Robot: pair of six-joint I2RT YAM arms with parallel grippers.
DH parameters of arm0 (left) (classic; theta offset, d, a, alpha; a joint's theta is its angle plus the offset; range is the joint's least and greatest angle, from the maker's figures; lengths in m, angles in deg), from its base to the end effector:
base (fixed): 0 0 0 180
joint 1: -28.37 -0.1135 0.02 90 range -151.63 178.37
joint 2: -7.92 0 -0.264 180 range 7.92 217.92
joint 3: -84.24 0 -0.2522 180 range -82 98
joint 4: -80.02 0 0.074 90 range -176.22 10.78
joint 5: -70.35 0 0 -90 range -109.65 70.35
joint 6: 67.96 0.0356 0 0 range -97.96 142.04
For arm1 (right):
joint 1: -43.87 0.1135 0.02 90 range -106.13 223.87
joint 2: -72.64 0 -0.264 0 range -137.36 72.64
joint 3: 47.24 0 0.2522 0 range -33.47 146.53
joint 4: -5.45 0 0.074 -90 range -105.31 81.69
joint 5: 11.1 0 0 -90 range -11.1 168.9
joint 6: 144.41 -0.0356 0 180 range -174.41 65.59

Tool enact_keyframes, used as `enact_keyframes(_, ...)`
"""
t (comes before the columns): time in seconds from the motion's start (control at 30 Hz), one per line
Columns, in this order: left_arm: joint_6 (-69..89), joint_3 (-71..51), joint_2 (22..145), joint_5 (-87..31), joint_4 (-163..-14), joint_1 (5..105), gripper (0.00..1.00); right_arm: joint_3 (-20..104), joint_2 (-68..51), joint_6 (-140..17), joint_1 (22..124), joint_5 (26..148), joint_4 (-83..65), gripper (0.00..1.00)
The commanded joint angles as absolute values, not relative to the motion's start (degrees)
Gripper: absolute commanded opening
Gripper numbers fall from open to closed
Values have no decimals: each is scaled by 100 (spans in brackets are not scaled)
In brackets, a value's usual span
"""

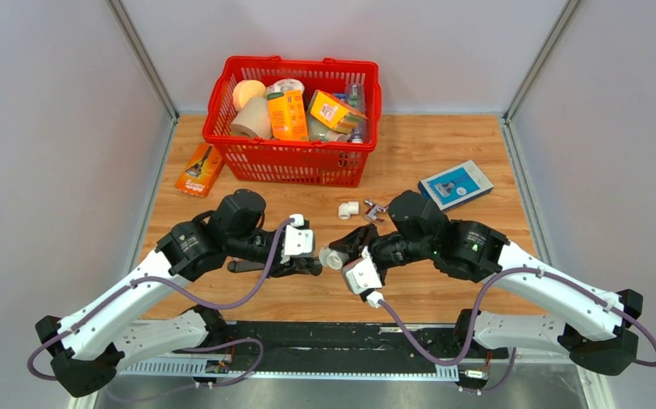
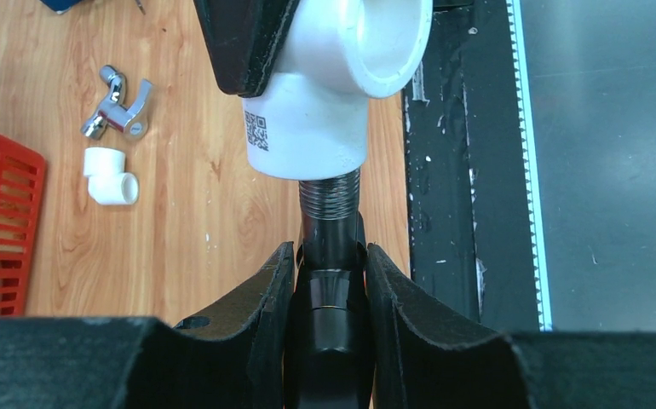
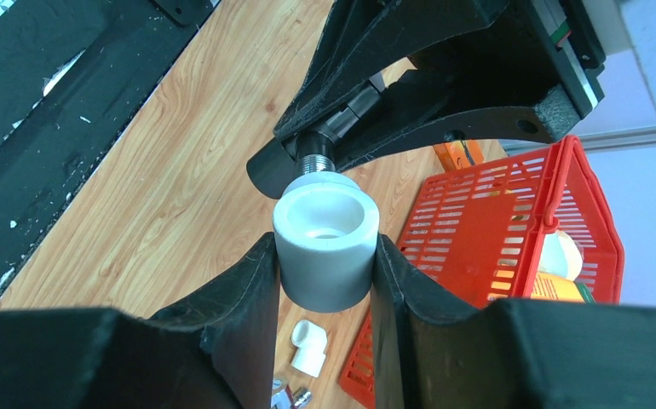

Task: Install the water faucets

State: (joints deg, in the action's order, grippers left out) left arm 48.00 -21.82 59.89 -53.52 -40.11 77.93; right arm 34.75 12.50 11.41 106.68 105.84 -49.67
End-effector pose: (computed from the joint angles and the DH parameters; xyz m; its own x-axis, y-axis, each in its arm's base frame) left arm 0.0971 -0.1445 0.3522 0.0432 0.5096 -0.8593 0.9991 -0.0213 0.0376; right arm 0.0821 0.1951 0.3783 0.7786 -0.2641 -0.5692 -0.6244 -0.4163 -0.6609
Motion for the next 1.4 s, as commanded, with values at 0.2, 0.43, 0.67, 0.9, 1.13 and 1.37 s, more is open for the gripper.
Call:
enact_keyframes(0.2,4700,-1934,5978,-5507,-5098,7882,0,3262,1208,966,10680,11046,-4434,0)
enact_keyframes(0.43,4648,-1933,5951,-5525,-5159,7882,0,3165,1217,966,10689,10974,-4443,0)
enact_keyframes(0.67,4498,-1968,6022,-5428,-5256,7882,0,3139,1226,879,10689,11212,-4434,0)
enact_keyframes(0.9,4463,-2039,5907,-5252,-5379,7873,0,3042,1252,852,10671,11133,-4434,0)
enact_keyframes(1.13,4472,-2223,5758,-5595,-5721,7882,0,3007,1173,738,10654,11089,-4417,0)
enact_keyframes(1.37,4472,-2724,5363,-5560,-6301,7873,0,2893,1199,290,10242,11799,-4127,0)
